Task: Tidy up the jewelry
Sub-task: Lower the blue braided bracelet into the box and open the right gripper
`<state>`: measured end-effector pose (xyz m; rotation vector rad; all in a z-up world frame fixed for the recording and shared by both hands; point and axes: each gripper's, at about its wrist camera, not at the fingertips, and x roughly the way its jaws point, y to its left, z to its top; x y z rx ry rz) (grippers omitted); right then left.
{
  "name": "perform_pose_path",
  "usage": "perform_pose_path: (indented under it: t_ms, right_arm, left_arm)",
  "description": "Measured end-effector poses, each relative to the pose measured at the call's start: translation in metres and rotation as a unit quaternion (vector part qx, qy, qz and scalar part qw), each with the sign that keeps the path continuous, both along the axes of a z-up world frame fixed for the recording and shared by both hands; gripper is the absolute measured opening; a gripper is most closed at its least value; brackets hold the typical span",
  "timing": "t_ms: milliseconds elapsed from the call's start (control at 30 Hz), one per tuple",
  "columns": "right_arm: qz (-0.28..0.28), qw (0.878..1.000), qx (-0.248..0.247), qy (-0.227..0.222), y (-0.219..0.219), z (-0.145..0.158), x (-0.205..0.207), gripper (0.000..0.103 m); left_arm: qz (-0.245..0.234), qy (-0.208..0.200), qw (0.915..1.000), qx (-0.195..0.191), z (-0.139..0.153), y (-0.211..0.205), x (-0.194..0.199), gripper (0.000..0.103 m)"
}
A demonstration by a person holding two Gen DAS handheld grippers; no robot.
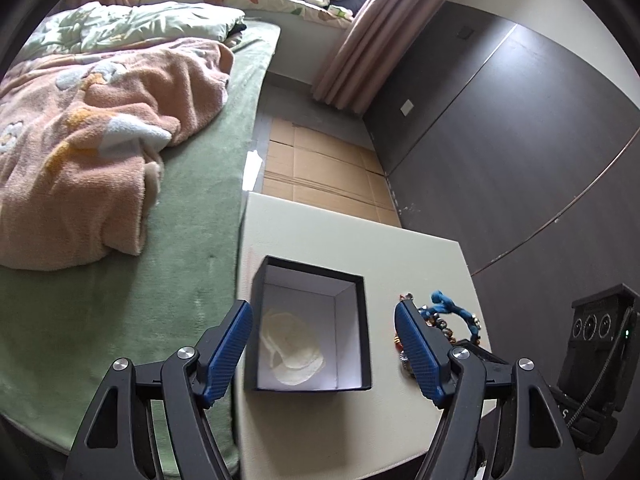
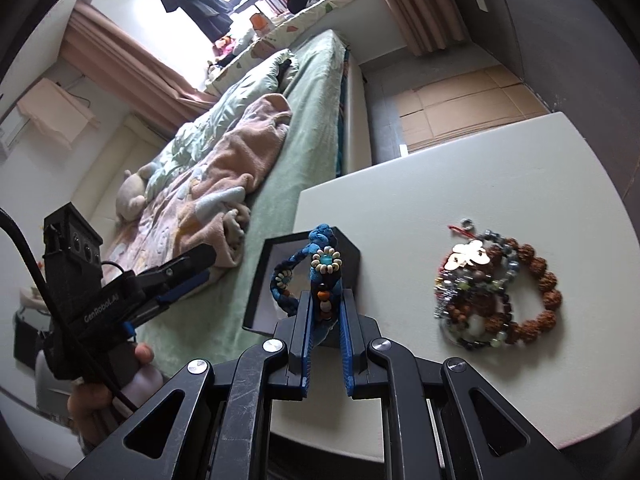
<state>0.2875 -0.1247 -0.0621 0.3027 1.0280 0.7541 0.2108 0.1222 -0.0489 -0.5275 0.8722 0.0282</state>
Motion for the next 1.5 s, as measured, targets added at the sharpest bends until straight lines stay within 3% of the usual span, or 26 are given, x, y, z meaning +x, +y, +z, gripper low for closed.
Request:
perform_pose_path:
  t_ms: [200,367,433,467,500,567,933,1067,1267,1367,1500]
  right_arm:
    - [0.026,1.000,0.012,0.006,0.034,-0.004,0.001,0.013]
    - [0.044,0.999,0.008,-0.003,0.062,-0.011,-0.001,0.015]
    - [0.051,0.998,-0.034,-0.017,0.074,-0.013,-0.005,0.031]
    - [0.053,0.997,-0.045,-0.021,0.077,-0.014,-0.007,0.051]
    - [0.050,0.997,-0.044,-0.028,0.077,-0.012,-0.010,0.062]
    - [0.047,0.997,-0.044,-0.042,0.075,-0.009,-0.015,0.066]
    - [0.015,0.996,-0.066,-0.050,0.041,-0.006,-0.018,0.069]
    - [-0.003,0.997,-0.067,-0.045,0.021,-0.007,-0.018,0.084]
    - [-0.030,0.995,-0.087,-0.043,-0.007,-0.010,-0.017,0.085]
    - [-0.050,0.995,-0.083,-0.030,-0.028,-0.015,-0.015,0.095]
    - [-0.082,0.994,-0.076,-0.020,-0.059,-0.021,-0.014,0.096]
  left_arm:
    - [0.034,0.000,0.9994,-0.003,-0.004,0.022,-0.025,0.074]
    - [0.054,-0.013,0.9983,0.019,-0.004,0.028,-0.046,0.074]
    - [0.053,-0.012,0.9983,0.022,-0.006,0.029,-0.051,0.074]
    - [0.053,-0.009,0.9983,0.020,-0.007,0.029,-0.053,0.074]
    - [0.055,-0.007,0.9983,0.020,-0.008,0.030,-0.054,0.074]
    - [0.053,-0.002,0.9984,0.018,-0.010,0.029,-0.056,0.074]
    - [0.011,0.014,0.9992,0.035,-0.011,0.004,-0.043,0.075]
    - [-0.010,0.023,0.9993,0.029,-0.014,-0.010,-0.031,0.077]
    - [-0.048,0.030,0.9976,0.039,-0.017,-0.037,-0.014,0.078]
    - [-0.073,0.033,0.9958,0.044,-0.018,-0.054,-0.004,0.078]
    - [-0.104,0.037,0.9927,0.047,-0.019,-0.077,0.010,0.078]
